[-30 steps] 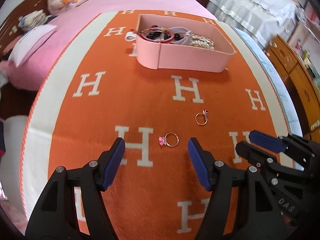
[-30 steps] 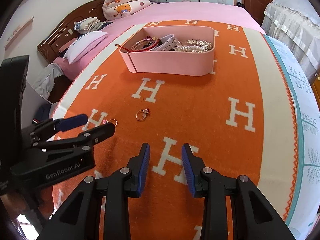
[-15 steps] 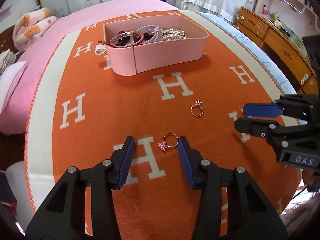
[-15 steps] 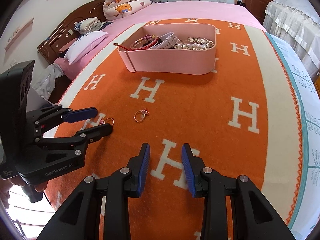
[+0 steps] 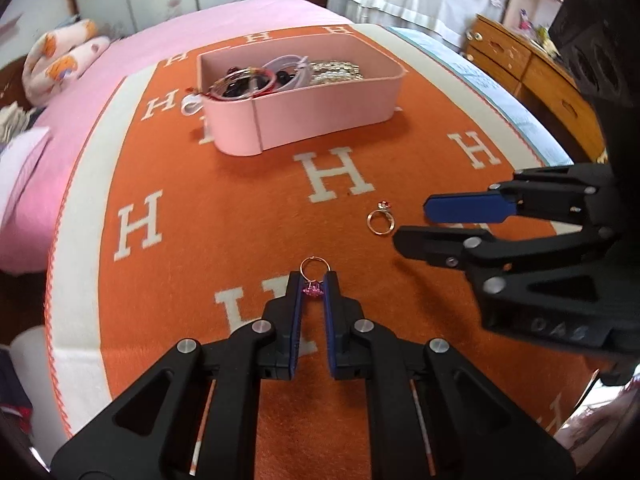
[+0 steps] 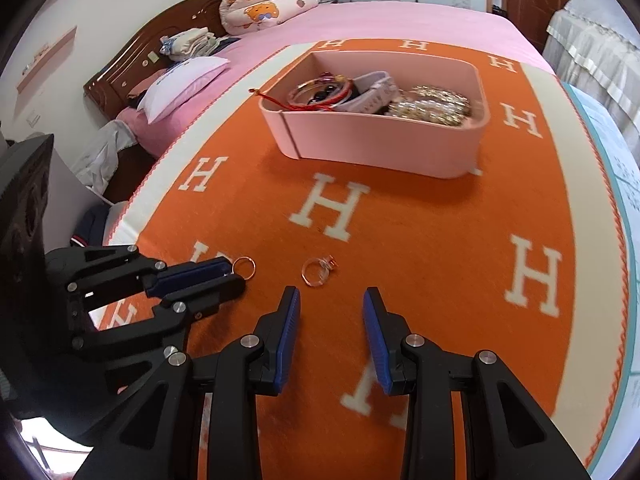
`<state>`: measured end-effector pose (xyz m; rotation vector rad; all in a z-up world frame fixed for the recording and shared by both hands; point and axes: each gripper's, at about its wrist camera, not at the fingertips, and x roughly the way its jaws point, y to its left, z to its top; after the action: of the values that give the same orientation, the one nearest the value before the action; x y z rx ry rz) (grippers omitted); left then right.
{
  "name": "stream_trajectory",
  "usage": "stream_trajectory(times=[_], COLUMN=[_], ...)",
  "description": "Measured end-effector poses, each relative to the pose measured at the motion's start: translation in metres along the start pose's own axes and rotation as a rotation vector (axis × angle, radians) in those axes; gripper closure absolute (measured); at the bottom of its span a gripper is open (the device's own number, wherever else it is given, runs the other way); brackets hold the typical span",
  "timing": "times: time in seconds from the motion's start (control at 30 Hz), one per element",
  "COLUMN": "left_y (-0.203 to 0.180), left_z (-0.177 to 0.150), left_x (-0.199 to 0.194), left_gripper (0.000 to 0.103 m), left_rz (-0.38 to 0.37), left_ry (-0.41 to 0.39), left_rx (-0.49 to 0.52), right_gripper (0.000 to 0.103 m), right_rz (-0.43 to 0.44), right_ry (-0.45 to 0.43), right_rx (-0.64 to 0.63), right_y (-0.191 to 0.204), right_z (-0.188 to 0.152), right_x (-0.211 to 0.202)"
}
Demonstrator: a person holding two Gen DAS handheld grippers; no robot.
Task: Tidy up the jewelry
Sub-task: 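Grasp the pink-charm ring with the left gripper while the right grasps the small ring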
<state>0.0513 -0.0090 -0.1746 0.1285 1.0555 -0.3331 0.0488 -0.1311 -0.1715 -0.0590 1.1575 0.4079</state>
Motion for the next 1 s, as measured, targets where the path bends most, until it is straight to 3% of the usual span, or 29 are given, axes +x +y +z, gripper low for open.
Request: stream_trajectory(times=[0.27,0.37,0.43,0.63,0.7,1.0], left_y=[0.027,0.032,0.035,0.039,0.04,0.049], left_z=[-0.003,-0.004,-0.004,-0.001,0.001,0.023], left_x=[-0.004,-0.006,-0.006,-0.005,-0.006,-0.025], left_gripper=[0.095,0.095,0.095,0.095,0.095,0.095], left_rz=[-0.023,-0.034,-0.042,-0.047,-0.048,-0.047], left_ry=[0.014,0.018,0.02,0.024,0.023,-0.016], left_rx=[-0.124,-0.147,-0.157,-0.164,-0.171,-0.184], right_gripper=[0.07,0.075,0.084,0.091,0.102,0.102], right_rz=[-0.077,-0.116,-0.131,-0.128,-0.118,-0.097], right_ry=[-0.036,-0.056,-0.07,-0.073,-0.07,-0.106], right_rx=[-0.117,-0.156,-0.167,-0.157,-0.155,-0.145], right_y=[0.03,0.039,0.041,0.04,0.039,0.042], right_z=[0.008,0.008,0.009,0.013,0.015,0.029], right_x=[0.02,0.024,0.025,0.027,0.025,0.006])
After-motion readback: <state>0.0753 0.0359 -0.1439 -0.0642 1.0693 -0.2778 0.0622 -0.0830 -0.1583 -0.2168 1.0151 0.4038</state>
